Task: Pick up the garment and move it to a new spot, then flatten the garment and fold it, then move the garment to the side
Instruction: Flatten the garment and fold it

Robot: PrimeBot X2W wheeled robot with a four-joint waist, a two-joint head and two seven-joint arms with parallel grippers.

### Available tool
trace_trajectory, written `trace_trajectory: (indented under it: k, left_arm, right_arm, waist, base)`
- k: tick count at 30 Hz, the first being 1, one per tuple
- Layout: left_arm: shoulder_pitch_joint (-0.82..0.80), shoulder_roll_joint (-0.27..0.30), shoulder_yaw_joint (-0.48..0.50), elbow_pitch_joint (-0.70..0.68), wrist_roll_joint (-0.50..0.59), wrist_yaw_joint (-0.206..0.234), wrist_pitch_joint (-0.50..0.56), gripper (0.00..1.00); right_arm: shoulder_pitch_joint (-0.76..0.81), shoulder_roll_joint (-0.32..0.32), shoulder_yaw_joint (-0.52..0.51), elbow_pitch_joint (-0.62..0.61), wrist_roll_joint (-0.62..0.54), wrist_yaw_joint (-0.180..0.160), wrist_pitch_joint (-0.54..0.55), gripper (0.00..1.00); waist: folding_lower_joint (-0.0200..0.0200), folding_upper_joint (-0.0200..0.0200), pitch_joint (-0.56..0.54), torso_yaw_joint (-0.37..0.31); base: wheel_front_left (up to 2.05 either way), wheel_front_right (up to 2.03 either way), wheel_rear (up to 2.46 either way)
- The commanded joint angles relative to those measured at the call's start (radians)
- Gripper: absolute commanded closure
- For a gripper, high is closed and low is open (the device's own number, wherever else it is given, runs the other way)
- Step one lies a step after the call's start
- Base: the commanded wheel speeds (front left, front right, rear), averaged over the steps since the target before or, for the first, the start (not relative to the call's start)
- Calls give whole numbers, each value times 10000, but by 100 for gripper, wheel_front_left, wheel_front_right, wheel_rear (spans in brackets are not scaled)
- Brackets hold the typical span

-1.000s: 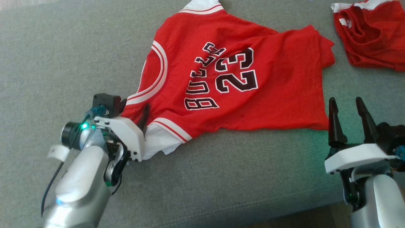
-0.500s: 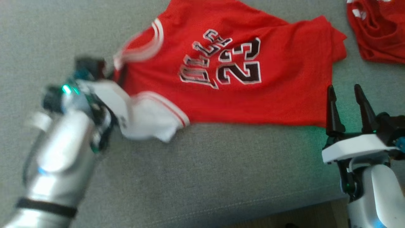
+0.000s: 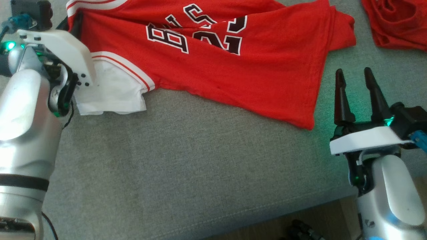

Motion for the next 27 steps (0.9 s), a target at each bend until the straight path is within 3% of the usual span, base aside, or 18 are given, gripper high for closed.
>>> trace_trajectory:
  k: [1,5,6,7,8,18,27]
  left_arm:
    - [-447,371,475,-150,-63,95,-187,100]
    - [-388,211,505,281,-134,125,-732,100]
    - [-375,167,528,356,-160,130,-925,75]
    - [-367,134,559,398,-176,142,-1167,34]
    - [-351,103,593,443,-209,137,-1373,0]
    - [713,-131,855,-370,-716,-108,-2939,0]
    - [4018,-659,970,-2750,-894,532,-3546,0]
  right_arm:
    - [-219,-60,93,-217,7,-9,-169,0]
    - [-315,-60,-345,-72,-175,-9,-403,0]
    - [-332,-60,-454,-64,-237,-9,-454,0]
    - [-348,-60,-543,-65,-291,-9,-503,0]
    - [-357,-60,-601,-81,-338,-9,-544,0]
    - [-144,-60,-479,-305,-541,-9,-798,0]
    - [477,-60,24,-465,-495,-9,-854,0]
  waist:
    - [-1,0,-10,-4]
    - [-1,0,-78,40]
    - [-1,0,-106,66]
    - [-1,0,-146,95]
    - [-1,0,-197,129]
    - [-1,0,-1325,782]
    - [-1,0,-2807,1501]
  base:
    - [0,0,0]
    - [0,0,0]
    - [0,0,0]
    - [0,0,0]
    - [0,0,0]
    - [0,0,0]
    - [0,0,0]
